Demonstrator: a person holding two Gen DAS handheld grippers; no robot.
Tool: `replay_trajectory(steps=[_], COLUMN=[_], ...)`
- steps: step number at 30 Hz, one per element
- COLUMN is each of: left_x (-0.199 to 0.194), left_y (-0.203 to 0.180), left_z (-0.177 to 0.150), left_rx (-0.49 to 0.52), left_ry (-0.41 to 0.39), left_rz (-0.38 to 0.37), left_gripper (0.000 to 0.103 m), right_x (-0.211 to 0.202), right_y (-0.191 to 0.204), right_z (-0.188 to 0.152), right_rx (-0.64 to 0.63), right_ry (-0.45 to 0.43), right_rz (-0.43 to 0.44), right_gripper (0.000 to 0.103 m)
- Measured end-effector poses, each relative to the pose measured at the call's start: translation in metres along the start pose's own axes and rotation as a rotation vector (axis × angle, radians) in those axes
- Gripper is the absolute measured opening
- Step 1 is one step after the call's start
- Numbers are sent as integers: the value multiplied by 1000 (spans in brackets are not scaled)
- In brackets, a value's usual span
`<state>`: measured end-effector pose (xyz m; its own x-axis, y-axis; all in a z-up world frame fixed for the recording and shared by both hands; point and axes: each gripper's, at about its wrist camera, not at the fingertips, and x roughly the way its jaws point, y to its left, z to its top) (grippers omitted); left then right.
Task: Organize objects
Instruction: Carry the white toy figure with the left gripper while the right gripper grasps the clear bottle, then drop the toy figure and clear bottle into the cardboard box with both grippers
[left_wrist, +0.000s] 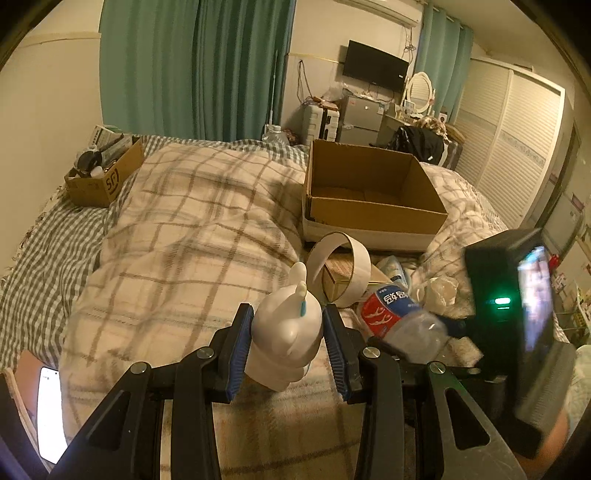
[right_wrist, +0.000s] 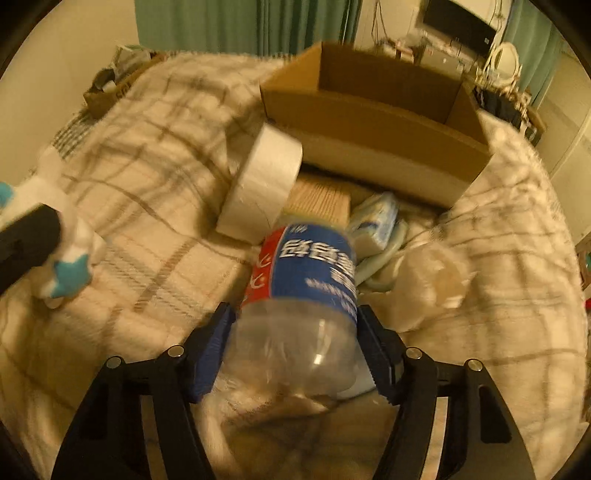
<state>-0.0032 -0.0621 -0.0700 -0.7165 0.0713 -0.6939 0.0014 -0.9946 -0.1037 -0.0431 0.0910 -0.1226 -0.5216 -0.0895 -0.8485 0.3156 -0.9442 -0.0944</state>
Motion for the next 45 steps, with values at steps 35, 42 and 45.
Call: replay_trajectory(steps=[35,42,45], left_x=[66,142,169], left_y=[-71,-82,-82], left_z=[183,203,199], left_rx=[124,137,129], left_ry=[-143,-85,-44], left_rz=[-19,-35,-44], left_gripper=[39,39,39], right_x=[-120,-37,1], right_y=[-123,-145,-148], right_z=[181,227,226], right_rx=[-30,-30,-37], right_ry=[-424,-337,-285], right_rz=[-92,-100,-85], right_gripper=[63,63,63])
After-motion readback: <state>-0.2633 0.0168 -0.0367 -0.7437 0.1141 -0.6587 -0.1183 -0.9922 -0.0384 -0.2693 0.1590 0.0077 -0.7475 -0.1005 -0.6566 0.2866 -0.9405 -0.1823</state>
